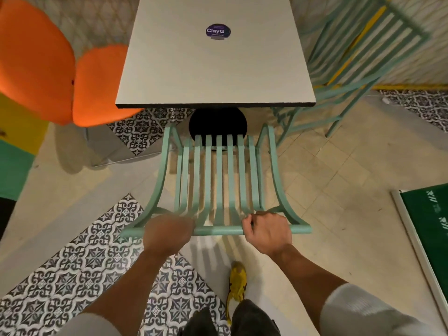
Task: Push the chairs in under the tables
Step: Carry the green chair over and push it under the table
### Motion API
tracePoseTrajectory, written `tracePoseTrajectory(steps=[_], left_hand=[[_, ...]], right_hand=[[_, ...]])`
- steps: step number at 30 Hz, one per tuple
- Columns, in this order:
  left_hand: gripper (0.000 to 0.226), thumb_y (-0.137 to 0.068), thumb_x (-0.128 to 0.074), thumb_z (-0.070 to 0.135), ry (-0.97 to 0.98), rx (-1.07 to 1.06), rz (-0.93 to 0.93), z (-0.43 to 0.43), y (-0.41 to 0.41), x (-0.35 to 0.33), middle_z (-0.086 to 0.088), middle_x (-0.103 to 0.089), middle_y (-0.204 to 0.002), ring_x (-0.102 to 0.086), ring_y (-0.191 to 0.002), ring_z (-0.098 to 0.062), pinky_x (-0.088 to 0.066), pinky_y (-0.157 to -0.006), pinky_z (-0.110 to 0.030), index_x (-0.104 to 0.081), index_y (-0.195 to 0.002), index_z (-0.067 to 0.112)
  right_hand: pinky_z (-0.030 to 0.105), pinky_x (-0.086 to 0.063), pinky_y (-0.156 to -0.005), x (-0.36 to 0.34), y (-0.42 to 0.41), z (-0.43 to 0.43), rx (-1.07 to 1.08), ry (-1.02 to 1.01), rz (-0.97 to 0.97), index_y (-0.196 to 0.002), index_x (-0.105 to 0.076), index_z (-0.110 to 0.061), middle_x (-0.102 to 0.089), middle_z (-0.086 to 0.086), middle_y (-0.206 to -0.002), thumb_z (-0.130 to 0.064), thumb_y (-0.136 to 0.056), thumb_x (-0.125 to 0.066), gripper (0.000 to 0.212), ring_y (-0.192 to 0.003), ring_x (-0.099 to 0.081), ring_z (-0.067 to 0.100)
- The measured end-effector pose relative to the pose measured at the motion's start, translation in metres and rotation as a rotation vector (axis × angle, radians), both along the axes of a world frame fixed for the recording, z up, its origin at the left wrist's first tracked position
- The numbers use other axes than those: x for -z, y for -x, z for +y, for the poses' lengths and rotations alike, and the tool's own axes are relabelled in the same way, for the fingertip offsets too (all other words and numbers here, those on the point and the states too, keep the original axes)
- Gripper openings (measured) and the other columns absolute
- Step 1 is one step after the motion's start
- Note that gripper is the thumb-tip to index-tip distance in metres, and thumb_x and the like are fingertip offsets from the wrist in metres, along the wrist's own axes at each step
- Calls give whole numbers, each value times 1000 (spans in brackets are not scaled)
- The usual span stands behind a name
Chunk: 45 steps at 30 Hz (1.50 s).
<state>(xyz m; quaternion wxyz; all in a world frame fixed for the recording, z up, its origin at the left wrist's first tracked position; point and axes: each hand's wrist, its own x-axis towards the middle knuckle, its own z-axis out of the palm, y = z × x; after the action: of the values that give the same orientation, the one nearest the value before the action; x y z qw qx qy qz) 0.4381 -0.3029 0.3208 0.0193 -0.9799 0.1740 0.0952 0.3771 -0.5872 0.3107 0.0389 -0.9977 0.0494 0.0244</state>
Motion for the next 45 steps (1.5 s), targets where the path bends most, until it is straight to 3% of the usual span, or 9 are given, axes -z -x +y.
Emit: tracePoseTrajectory(steps=[5, 9, 16, 20, 23, 27, 30, 42, 45], left_hand=[[41, -95, -52, 40, 67, 16, -41, -6, -21, 0, -1, -55, -44, -56, -37, -26, -44, -46, -25, -64, -60, 23], [51, -101, -40, 52, 28, -55, -36, -6, -41, 8, 1, -46, -48, -47, -46, -22, -40, -55, -29, -50, -58, 28], [34, -83, -85, 27, 72, 80, -93, -9, -77, 7, -1, -47, -41, -43, -31, -25, -36, -43, -24, -59, -61, 23], [23, -83, -83, 29, 84, 123, -112, -10, -94, 2, -2, -52, -42, -47, -31, -27, -35, -43, -23, -68, -68, 21], [31, -93, -54, 40, 67, 110, -106, -7, -106, -3, -3, -54, -44, -51, -34, -28, -25, -45, -20, -73, -76, 21], [8, -85, -72, 22, 114, 171, -160, -8, -121, -1, -3, -48, -40, -35, -31, -22, -33, -41, -23, -72, -78, 18], [5, -87, -76, 18, 137, 199, -130, -5, -130, 2, -5, -49, -43, -44, -32, -24, -38, -42, -26, -72, -85, 16], [35, -68, -95, 17, -34, 320, -127, -6, -142, 5, -8, -51, -44, -43, -33, -23, -30, -45, -25, -78, -98, 10], [37, -87, -82, 24, -98, 331, -75, -7, -140, 3, -10, -65, -63, -58, -46, -29, -40, -46, -30, -71, -120, 11]], right_hand=[[22, -23, -45, 2, -26, -9, -30, 1, -17, -47, -38, -21, -33, -7, -43, -42, -93, -51, 53, -34, -28, 16], [23, -27, -45, 1, -47, -12, -38, 20, -12, -48, -40, -20, -34, -6, -44, -45, -94, -49, 53, -34, -31, 17], [25, -28, -47, -4, -83, -19, -59, 33, -3, -51, -44, -20, -42, -5, -46, -45, -96, -43, 51, -37, -36, 19], [27, -38, -46, -7, -102, -16, -15, 4, 17, -51, -45, -19, -43, -4, -46, -46, -96, -44, 52, -38, -42, 22], [28, -41, -48, -8, -114, -15, -11, 8, 56, -52, -47, -19, -47, -3, -47, -47, -97, -41, 53, -40, -45, 22], [30, -45, -51, -9, -129, -16, -19, 31, 99, -57, -54, -18, -54, -1, -52, -49, -99, -35, 55, -44, -51, 23], [30, -48, -50, -10, -137, -17, -24, 29, 101, -57, -55, -18, -53, -2, -51, -47, -100, -38, 55, -43, -51, 23], [32, -53, -48, -4, -145, -20, -59, 22, 99, -57, -57, -18, -52, -3, -47, -42, -99, -48, 49, -40, -51, 23], [39, -58, -55, -9, -145, -21, -133, 36, 181, -78, -67, -18, -61, 0, -58, -35, -105, -47, 38, -49, -60, 27]])
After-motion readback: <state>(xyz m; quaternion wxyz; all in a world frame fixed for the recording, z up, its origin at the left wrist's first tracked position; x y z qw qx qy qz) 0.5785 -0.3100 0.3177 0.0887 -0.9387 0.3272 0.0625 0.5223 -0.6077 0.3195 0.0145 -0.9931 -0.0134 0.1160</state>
